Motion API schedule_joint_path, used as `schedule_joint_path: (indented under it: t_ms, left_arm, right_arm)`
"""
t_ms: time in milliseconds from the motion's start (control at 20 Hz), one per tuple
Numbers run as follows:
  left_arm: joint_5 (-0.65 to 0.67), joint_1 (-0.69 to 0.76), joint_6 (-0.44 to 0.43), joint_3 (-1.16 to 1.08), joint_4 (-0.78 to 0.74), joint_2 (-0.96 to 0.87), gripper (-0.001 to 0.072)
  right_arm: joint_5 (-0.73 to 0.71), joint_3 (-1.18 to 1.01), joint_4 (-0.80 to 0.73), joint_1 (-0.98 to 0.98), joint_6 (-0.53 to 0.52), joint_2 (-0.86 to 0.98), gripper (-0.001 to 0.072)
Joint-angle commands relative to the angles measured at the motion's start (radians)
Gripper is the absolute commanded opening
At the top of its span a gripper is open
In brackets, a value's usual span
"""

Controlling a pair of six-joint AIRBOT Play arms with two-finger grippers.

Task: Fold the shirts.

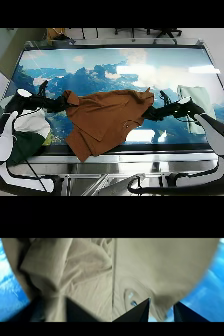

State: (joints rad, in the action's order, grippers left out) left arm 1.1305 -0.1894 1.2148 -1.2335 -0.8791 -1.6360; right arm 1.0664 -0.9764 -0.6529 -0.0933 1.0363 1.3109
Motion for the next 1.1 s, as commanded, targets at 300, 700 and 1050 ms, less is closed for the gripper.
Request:
schedule_joint_path:
  t_ms: [300, 700, 1050]
  left_arm:
    - [0.193, 0.024, 0.010, -0.306, 0.082, -0.055, 0.0012]
    - [0.117, -0.151, 0.167, -0.904, 0.506, 0.234, 0.0014]
    - [0.201, -0.342, 0.151, -0.618, 0.505, 0.623, 0.0015]
  right_arm:
    - [-0.050, -0.072, 0.220, 0.047, -0.157, -0.007, 0.0015]
    - [0.253, -1.055, 0.220, -0.284, 0.059, -0.168, 0.0013]
    - [0.185, -1.229, 0.189, -0.381, 0.006, -0.337, 0.0014]
